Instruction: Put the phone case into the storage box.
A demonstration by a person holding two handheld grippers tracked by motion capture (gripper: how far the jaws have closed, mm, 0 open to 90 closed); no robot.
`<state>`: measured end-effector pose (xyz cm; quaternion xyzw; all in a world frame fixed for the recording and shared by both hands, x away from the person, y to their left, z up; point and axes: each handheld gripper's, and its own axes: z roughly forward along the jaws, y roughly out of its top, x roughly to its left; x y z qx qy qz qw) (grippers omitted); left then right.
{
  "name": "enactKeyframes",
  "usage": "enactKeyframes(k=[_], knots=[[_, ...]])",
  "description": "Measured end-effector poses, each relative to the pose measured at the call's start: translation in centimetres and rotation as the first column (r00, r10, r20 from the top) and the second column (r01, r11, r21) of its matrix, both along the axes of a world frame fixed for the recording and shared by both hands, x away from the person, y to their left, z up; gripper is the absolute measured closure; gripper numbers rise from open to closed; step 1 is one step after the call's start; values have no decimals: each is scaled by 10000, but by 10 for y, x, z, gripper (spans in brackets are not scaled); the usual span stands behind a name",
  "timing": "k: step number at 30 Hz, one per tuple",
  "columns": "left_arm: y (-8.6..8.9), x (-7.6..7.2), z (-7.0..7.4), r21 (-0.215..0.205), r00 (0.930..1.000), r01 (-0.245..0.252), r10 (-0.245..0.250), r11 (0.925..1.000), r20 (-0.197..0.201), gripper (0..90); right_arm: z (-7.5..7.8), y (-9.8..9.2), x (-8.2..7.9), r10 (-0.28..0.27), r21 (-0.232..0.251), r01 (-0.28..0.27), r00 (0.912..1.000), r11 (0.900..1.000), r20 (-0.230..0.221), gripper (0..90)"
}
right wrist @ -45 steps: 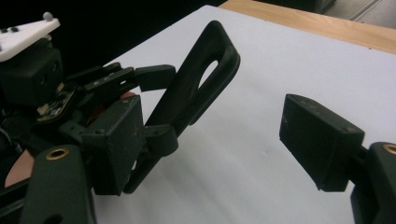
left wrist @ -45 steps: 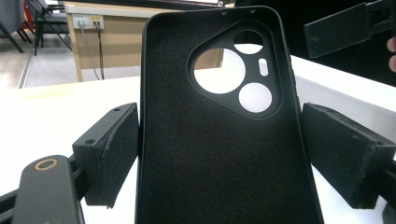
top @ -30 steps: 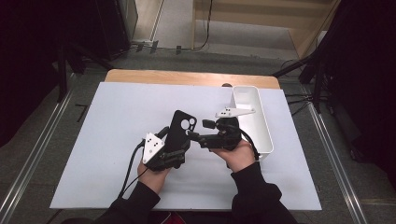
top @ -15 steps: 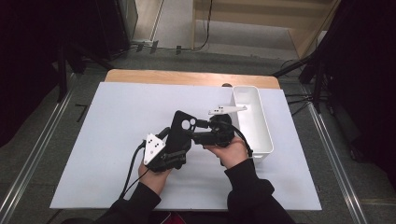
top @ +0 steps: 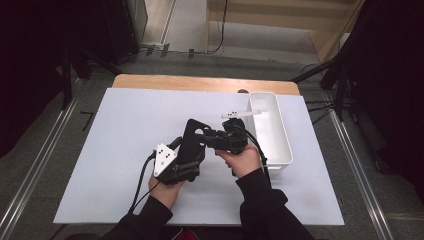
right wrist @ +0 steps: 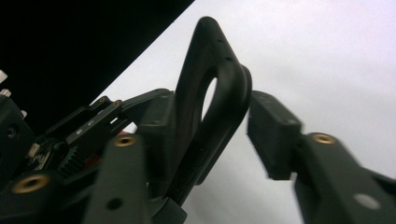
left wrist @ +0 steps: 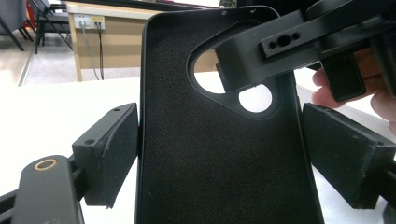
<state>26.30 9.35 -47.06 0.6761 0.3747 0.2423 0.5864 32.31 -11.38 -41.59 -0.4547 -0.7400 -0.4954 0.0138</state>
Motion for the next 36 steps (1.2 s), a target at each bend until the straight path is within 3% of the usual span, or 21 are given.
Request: enactKeyframes(k=[3,12,30,36], knots=[[0,0,-1,40,10000,-3,3,10000,19,137,0,-1,1,-60,194,68,9991,9998,-422,613],[-1,-1,-2,228,9998,-10,6,9997,174,137,2,-3,0,-30,654,78,9973,9978,-731,706],[-1,-1,-1,267,9988,152,-164,9995,463,129,10,-1,-5,150,796,-78,9957,9968,-911,745],[0,2,1,200,9987,503,-505,9985,106,92,11,-2,-6,188,748,-131,9969,9971,-761,745]])
